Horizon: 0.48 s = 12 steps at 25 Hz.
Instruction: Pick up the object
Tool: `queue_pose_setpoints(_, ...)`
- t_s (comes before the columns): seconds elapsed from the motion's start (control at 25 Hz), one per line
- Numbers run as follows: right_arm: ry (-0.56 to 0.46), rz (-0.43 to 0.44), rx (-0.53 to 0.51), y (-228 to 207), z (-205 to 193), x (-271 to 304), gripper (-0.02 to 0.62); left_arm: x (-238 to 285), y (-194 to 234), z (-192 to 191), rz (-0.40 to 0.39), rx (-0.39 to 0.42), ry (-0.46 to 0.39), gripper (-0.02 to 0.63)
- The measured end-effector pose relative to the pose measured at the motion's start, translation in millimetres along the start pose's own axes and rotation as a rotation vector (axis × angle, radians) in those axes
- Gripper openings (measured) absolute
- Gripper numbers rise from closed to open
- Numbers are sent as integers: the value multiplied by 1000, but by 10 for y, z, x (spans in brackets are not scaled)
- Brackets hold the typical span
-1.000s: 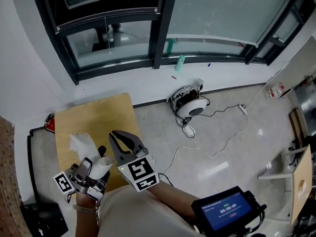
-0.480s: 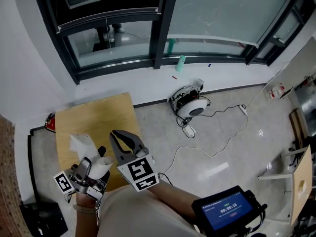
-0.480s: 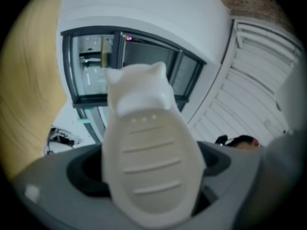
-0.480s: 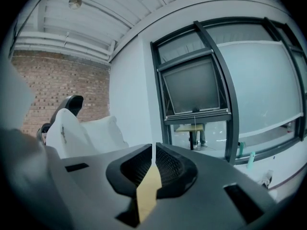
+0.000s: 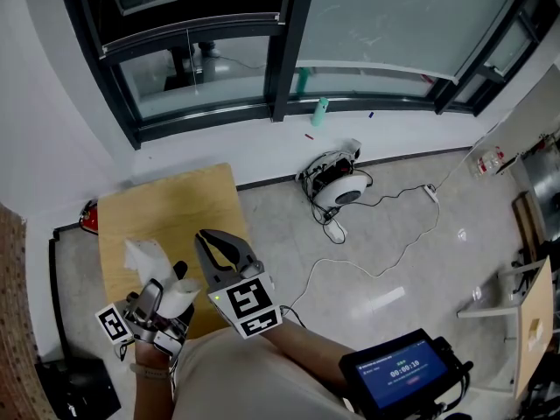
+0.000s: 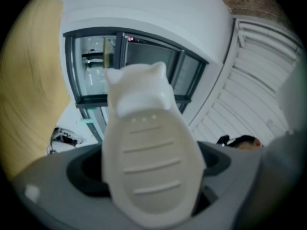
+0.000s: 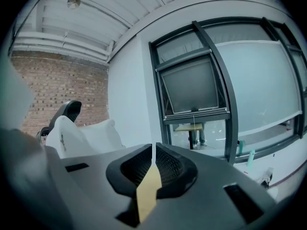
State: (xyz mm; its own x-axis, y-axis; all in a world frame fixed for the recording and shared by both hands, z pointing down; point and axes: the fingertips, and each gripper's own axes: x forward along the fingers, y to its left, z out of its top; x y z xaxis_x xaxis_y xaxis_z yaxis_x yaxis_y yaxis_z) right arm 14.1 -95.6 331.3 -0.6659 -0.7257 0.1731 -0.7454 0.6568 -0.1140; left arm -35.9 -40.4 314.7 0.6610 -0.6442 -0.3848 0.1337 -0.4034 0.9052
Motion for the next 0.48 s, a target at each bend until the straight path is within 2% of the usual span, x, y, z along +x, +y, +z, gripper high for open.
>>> queue_pose_setpoints(0.48, 17, 3, -2, 23, -27, 13, 29, -41, 34, -7, 9, -17, -2, 538)
